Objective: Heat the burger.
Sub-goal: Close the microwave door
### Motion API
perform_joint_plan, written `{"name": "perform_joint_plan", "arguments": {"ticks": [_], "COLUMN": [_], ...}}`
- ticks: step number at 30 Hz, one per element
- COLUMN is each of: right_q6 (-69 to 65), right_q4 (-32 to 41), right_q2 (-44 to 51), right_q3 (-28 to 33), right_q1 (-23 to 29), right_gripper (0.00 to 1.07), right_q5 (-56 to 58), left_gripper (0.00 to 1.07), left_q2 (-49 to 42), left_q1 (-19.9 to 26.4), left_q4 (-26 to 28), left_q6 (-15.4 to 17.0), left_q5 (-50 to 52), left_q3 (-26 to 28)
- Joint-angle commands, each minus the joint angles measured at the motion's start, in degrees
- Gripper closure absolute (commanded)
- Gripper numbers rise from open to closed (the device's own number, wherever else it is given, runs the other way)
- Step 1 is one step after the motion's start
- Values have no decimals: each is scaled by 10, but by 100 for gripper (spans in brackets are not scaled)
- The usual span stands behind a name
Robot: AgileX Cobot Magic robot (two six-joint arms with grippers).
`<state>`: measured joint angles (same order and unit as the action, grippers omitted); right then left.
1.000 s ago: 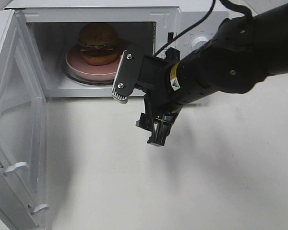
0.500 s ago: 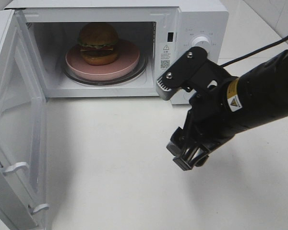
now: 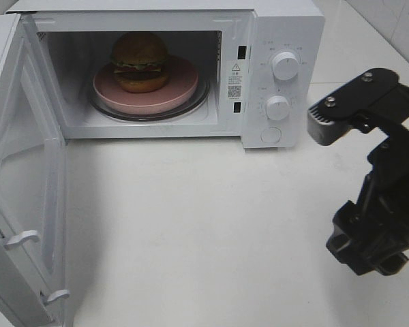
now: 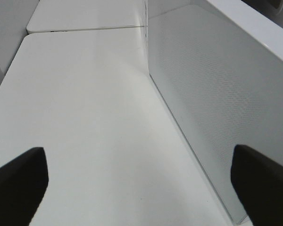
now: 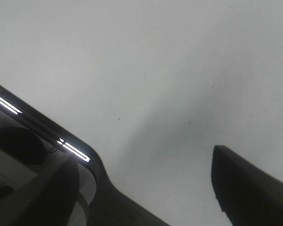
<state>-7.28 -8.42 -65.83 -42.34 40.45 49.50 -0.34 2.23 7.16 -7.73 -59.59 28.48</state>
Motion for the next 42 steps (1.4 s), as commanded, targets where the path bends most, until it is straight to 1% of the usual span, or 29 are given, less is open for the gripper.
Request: {"name": "perform_joint_plan", "arguments": {"ticks": [1, 3, 11, 12, 15, 17, 21, 22, 23, 24, 25, 26, 27, 29, 30, 32, 33, 35, 36, 37, 38, 39, 40, 41, 42], "right_q6": [-10, -12, -17, -22, -26, -36, -44, -46, -45, -45, -43, -41, -41, -41, -41, -41, -41, -41, -41, -37, -31, -31, -11, -11, 7], "right_q4": [-1, -1, -1, -1, -1, -5, -3, -3, -1, -1, -1, -1, -1, -1, -1, 1, 1, 2, 2, 13, 17, 17, 29, 29, 40], "right_q2": [29, 74, 143, 166, 180, 234, 269, 277, 299, 299, 313, 343, 343, 391, 391, 441, 441, 489, 489, 521, 533, 533, 559, 559, 582], "right_q3": [2, 2, 10, 27, 38, 76, 95, 99, 101, 101, 101, 101, 101, 101, 101, 107, 107, 121, 121, 127, 128, 128, 128, 128, 129], "right_q1": [0, 0, 0, 0, 0, -2, -11, -23, -54, -54, -73, -110, -110, -159, -159, -197, -197, -225, -225, -243, -254, -254, -274, -274, -291], "right_gripper": [32, 32, 32, 32, 32, 32, 32, 32, 32, 32, 32, 32, 32, 32, 32, 32, 32, 32, 32, 32, 32, 32, 32, 32, 32], "right_q5": [31, 53, 85, 84, 84, 91, 99, 99, 102, 102, 107, 114, 114, 126, 126, 132, 132, 118, 118, 105, 101, 101, 100, 100, 99], "left_gripper": [9, 9, 9, 9, 9, 9, 9, 9, 9, 9, 9, 9, 9, 9, 9, 9, 9, 9, 9, 9, 9, 9, 9, 9, 9], "left_q2": [-11, -11, -11, -11, -11, -11, -11, -11, -11, -11, -11, -11, -11, -11, -11, -11, -11, -11, -11, -11, -11, -11, -11, -11, -11], "left_q1": [1, 1, 1, 1, 1, 1, 1, 1, 1, 1, 1, 1, 1, 1, 1, 1, 1, 1, 1, 1, 1, 1, 1, 1, 1], "left_q4": [1, 1, 1, 1, 1, 1, 1, 1, 1, 1, 1, 1, 1, 1, 1, 1, 1, 1, 1, 1, 1, 1, 1, 1, 1], "left_q6": [1, 1, 1, 1, 1, 1, 1, 1, 1, 1, 1, 1, 1, 1, 1, 1, 1, 1, 1, 1, 1, 1, 1, 1, 1], "left_q5": [2, 2, 2, 2, 2, 2, 2, 2, 2, 2, 2, 2, 2, 2, 2, 2, 2, 2, 2, 2, 2, 2, 2, 2, 2], "left_q3": [-2, -2, -2, -2, -2, -2, -2, -2, -2, -2, -2, -2, -2, -2, -2, -2, -2, -2, -2, -2, -2, -2, -2, -2, -2]}}
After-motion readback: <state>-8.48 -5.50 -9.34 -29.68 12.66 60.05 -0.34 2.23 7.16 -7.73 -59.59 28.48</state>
